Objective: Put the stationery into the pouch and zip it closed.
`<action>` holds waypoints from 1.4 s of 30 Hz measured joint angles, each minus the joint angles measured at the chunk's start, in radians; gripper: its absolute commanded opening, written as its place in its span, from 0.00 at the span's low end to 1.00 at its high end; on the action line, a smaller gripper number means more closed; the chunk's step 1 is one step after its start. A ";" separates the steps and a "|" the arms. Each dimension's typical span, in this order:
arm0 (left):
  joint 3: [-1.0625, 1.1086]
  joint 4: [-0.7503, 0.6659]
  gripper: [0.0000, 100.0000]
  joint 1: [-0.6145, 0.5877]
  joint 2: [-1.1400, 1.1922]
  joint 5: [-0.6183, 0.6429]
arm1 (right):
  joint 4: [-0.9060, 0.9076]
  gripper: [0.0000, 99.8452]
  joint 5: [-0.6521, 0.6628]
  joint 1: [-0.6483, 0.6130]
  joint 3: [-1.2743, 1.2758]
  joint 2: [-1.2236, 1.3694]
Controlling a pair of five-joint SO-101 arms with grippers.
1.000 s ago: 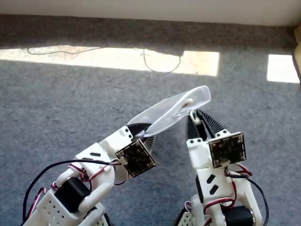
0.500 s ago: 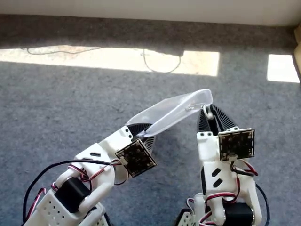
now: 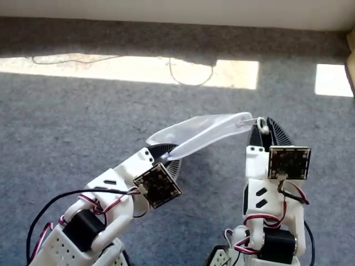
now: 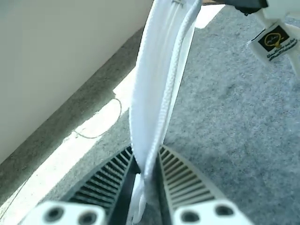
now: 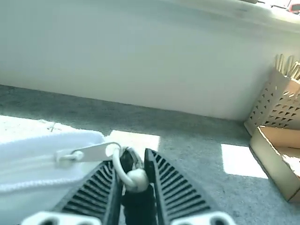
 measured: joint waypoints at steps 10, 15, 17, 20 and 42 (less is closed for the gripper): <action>0.066 0.006 0.00 0.000 -0.173 0.002 | 0.000 0.01 0.000 0.008 0.000 -0.002; 0.066 0.008 0.00 0.000 -0.180 0.002 | 0.008 0.01 0.000 0.008 0.000 -0.003; 0.066 0.008 0.00 -0.028 -0.187 0.002 | 0.008 0.01 0.000 -0.015 0.000 -0.003; 0.066 0.008 0.00 -0.091 -0.190 0.002 | 0.025 0.06 0.000 -0.083 0.000 -0.003; 0.075 -0.164 0.00 -0.397 -0.193 -0.115 | 0.396 0.37 -0.196 -0.316 -0.066 -0.012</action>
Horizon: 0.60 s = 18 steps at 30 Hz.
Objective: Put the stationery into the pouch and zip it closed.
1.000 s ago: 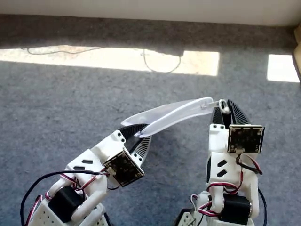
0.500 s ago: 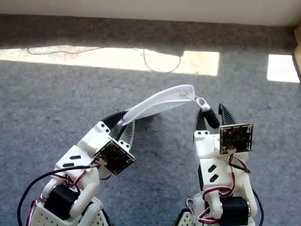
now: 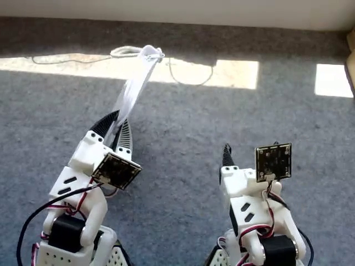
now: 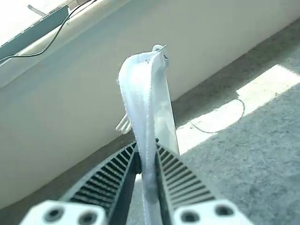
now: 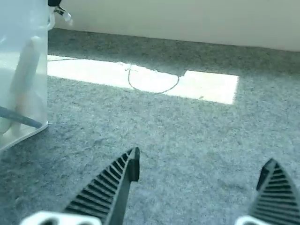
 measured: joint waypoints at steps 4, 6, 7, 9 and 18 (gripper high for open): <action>0.000 -0.011 0.00 -0.006 0.000 -0.074 | 0.000 0.37 0.000 -0.002 0.000 0.000; 0.000 -0.011 0.00 -0.006 0.000 -0.106 | 0.000 0.37 0.000 -0.002 0.000 0.000; 0.000 -0.011 0.00 -0.006 0.000 -0.120 | 0.000 0.37 0.000 -0.002 0.000 0.000; 0.000 -0.011 0.00 -0.006 0.000 -0.132 | 0.000 0.37 0.000 -0.002 0.000 0.000; 0.083 -0.021 0.02 0.009 -0.018 -0.138 | -0.002 0.37 -0.006 -0.002 0.031 0.000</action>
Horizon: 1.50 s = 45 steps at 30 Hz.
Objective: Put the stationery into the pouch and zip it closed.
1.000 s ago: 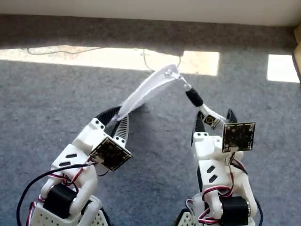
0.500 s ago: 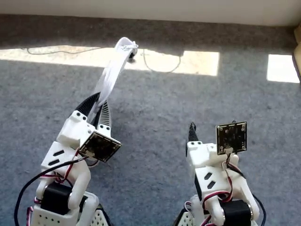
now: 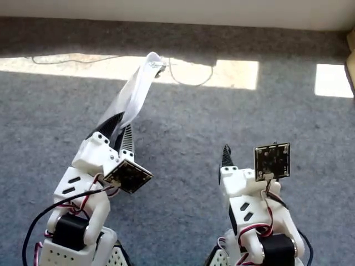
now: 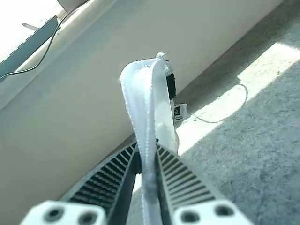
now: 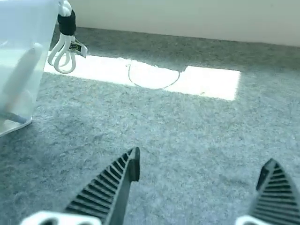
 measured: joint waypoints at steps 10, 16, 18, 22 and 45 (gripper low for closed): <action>0.020 0.006 0.15 0.104 0.012 0.106 | -0.046 0.37 -0.002 0.018 0.054 0.000; 0.017 0.054 0.15 0.140 0.012 0.133 | -0.046 0.37 -0.002 0.077 0.054 0.000; -0.017 0.106 0.15 0.167 0.012 0.169 | -0.046 0.37 -0.002 0.074 0.054 0.000; -0.123 0.176 0.15 0.216 0.008 0.218 | -0.046 0.37 -0.002 0.078 0.054 0.000; -0.307 0.178 0.12 0.224 -0.002 0.348 | -0.046 0.37 -0.002 0.078 0.054 0.000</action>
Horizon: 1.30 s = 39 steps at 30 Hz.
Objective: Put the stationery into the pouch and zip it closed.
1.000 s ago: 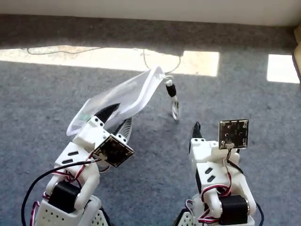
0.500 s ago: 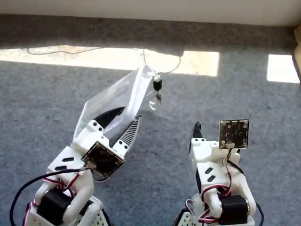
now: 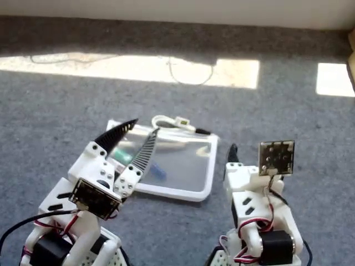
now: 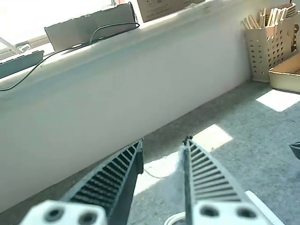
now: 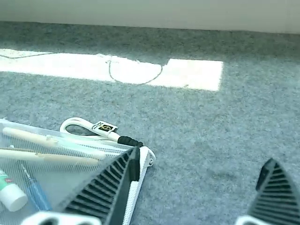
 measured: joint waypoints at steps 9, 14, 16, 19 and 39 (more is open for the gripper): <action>0.000 0.025 0.01 -0.002 0.000 0.000 | 0.000 0.36 0.000 0.000 0.000 0.000; 0.000 0.025 0.01 -0.002 0.000 0.000 | 0.000 0.23 0.000 0.000 0.000 0.000; 0.000 0.025 0.01 -0.002 0.000 0.000 | 0.000 0.19 0.000 0.000 0.000 0.000; 0.000 0.025 0.01 -0.014 0.000 0.000 | 0.000 0.18 0.000 0.000 0.000 0.000; 0.000 0.209 0.01 -0.365 0.000 0.000 | 0.000 0.03 0.000 0.005 0.000 0.000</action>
